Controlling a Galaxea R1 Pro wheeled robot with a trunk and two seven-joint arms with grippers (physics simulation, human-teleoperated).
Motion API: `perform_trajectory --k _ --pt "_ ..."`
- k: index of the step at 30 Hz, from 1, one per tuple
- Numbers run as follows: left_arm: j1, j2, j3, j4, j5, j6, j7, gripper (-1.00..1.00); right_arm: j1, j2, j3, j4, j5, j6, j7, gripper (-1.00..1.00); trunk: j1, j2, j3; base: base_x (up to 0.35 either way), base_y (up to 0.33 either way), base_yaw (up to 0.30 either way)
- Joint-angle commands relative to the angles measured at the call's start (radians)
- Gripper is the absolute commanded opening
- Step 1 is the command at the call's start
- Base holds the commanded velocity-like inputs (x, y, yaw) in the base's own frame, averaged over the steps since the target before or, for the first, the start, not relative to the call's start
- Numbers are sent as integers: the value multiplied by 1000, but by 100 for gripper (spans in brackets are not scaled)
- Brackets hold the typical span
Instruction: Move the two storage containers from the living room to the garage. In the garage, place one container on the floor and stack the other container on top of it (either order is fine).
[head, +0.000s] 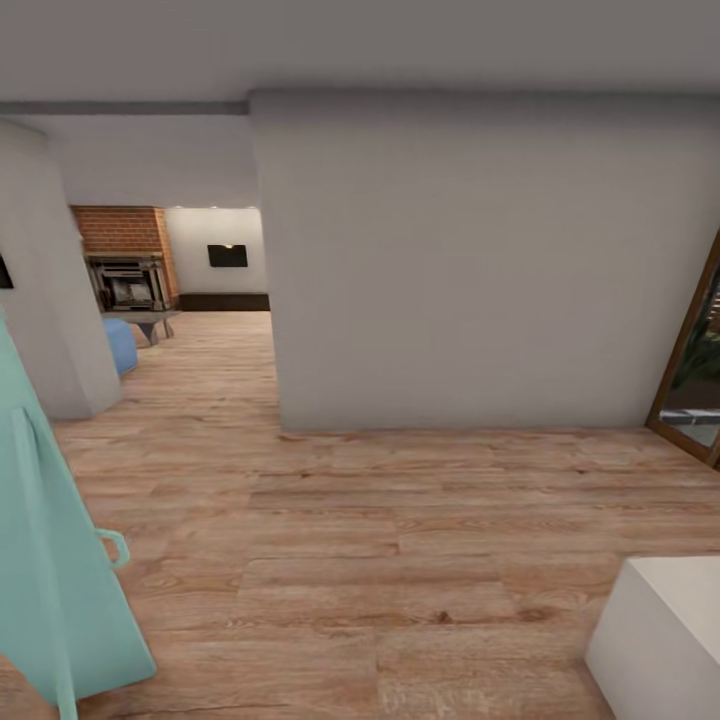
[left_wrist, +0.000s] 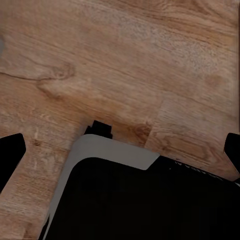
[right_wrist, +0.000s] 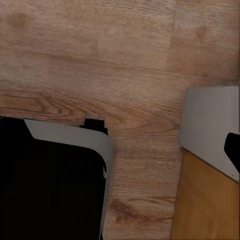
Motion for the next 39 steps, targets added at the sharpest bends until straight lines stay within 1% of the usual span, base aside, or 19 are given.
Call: perform_trajectory --k 1,24,35,39 --pt "-1 0 -2 0 6 -1 0 100 -1 1 8 3 -10 -6 -1 100 1 -1 -1 322 0 0" --pt "-1 0 -2 0 6 -1 0 100 -1 5 4 3 -15 -7 0 100 1 -1 -1 322 0 0" --pt "-1 0 -2 0 6 0 1 100 -1 11 3 3 -16 -7 1 100 1 -1 -1 322 0 0" --pt "-1 0 -2 0 6 0 0 100 -1 10 2 3 -11 -9 1 100 1 -1 -1 322 0 143"
